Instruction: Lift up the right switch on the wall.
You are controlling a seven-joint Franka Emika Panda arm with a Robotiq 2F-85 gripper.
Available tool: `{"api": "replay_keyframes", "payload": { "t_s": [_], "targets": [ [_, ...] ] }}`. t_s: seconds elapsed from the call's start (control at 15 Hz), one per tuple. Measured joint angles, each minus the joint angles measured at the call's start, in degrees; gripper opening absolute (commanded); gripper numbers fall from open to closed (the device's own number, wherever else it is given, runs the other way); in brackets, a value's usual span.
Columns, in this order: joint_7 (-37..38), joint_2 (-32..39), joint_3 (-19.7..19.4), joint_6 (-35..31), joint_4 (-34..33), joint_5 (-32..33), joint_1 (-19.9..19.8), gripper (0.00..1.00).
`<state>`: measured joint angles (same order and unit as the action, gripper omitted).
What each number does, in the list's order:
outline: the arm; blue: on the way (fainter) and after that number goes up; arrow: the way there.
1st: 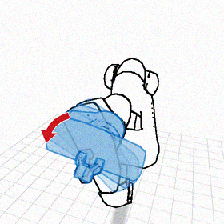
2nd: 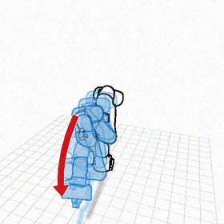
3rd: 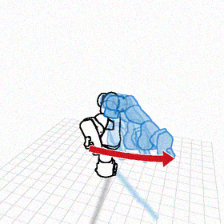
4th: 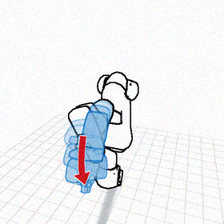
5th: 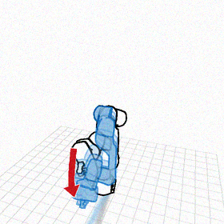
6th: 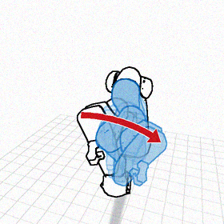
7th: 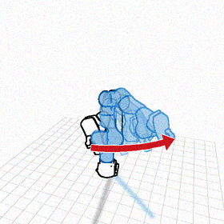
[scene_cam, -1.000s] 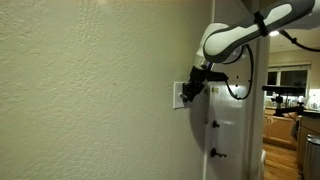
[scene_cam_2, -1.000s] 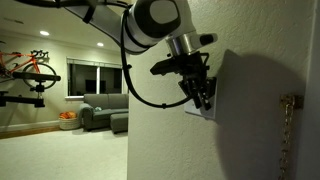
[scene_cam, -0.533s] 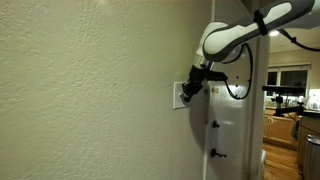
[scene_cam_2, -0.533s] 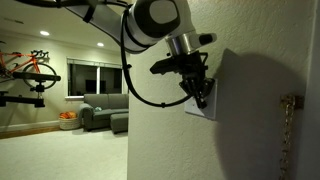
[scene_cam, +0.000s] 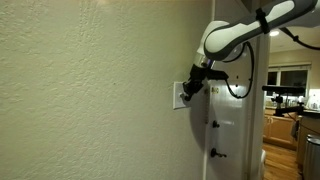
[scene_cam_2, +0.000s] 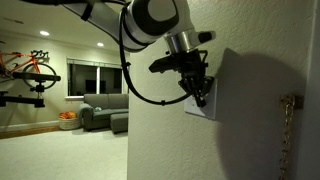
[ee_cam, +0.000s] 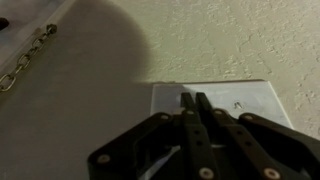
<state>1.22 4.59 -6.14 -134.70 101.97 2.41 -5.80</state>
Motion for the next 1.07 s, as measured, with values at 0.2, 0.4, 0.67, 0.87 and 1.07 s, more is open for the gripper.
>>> {"api": "replay_keyframes", "payload": {
  "t_s": [0.2, 0.4, 0.67, 0.87, 1.07],
  "targets": [
    [-0.6, -1.5, 0.0, 0.1, 0.4, 0.0, 0.0, 0.07],
    [-1.0, -4.2, -0.5, 0.7, 1.4, 0.2, -0.3, 0.07],
    [-1.1, -6.8, -0.7, 2.2, 2.3, 0.2, -0.4, 0.34],
    [-1.1, -7.3, -0.7, 5.7, 3.5, 0.2, -0.4, 0.43],
    [-1.1, -7.3, -0.7, 8.4, 6.1, 0.2, -0.4, 0.62]
  ]
}}
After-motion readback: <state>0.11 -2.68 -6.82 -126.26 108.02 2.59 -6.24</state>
